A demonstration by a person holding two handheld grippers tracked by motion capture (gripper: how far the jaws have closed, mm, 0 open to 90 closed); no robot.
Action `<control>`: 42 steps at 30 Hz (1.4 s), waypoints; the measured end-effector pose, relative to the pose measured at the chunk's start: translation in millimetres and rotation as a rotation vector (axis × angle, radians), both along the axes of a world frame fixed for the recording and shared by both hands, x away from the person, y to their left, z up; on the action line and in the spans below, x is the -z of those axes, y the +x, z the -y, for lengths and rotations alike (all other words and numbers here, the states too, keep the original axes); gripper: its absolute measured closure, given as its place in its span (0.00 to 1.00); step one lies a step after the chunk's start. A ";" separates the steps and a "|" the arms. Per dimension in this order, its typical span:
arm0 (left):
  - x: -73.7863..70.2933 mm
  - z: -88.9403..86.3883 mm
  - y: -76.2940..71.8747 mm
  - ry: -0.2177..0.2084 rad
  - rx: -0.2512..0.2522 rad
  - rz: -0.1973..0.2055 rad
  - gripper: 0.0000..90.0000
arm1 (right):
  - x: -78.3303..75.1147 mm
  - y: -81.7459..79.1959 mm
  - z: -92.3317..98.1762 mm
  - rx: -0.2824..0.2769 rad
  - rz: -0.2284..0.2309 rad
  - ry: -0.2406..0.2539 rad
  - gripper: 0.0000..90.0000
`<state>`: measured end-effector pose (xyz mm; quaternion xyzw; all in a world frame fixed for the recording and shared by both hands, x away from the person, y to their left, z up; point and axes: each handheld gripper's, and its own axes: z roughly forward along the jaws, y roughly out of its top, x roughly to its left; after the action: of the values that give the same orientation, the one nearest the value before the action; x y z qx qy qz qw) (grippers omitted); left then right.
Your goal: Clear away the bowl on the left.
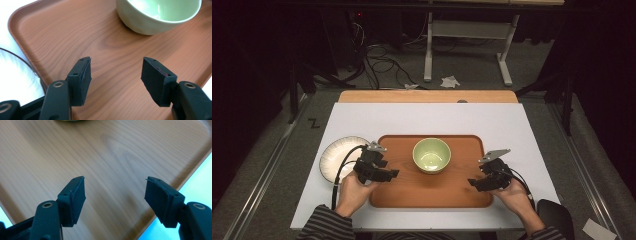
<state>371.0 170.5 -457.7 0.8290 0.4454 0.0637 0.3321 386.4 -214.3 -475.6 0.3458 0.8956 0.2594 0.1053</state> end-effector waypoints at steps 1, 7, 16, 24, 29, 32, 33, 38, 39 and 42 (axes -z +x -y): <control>0.4 1.1 -0.3 0.002 0.003 -0.001 0.46 | -0.1 0.0 0.0 0.000 0.000 0.001 0.38; 3.2 5.9 -0.6 0.017 0.018 0.001 0.46 | -0.6 -0.7 0.0 -0.005 0.005 0.000 0.38; 9.9 10.5 0.7 0.021 0.025 -0.017 0.46 | -0.8 -0.8 -0.5 -0.007 0.009 -0.004 0.38; 12.1 12.1 3.2 0.023 0.022 -0.017 0.46 | -1.5 -1.1 -0.5 -0.004 0.011 -0.001 0.38; 12.6 11.0 5.2 0.016 0.008 -0.015 0.46 | -2.2 -1.0 0.4 0.001 0.013 -0.002 0.38; 13.6 11.4 6.1 0.025 0.011 -0.021 0.46 | -2.4 -0.7 0.7 0.002 0.016 0.004 0.38; 14.1 12.0 6.3 0.027 0.012 -0.023 0.46 | -2.4 -0.7 0.7 0.002 0.016 0.004 0.38; 17.0 13.1 8.4 0.038 0.019 -0.036 0.46 | -2.6 -0.3 1.2 0.008 0.016 0.006 0.38; 17.0 13.1 8.4 0.038 0.019 -0.036 0.46 | -2.6 -0.3 1.2 0.008 0.016 0.006 0.38; 18.4 14.6 9.2 0.042 0.024 -0.040 0.46 | -2.6 -0.5 1.0 0.008 0.020 0.005 0.38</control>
<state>380.2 156.0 -476.1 0.8423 0.4405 0.0522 0.3063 385.9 -215.3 -473.0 0.3468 0.8925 0.2647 0.1146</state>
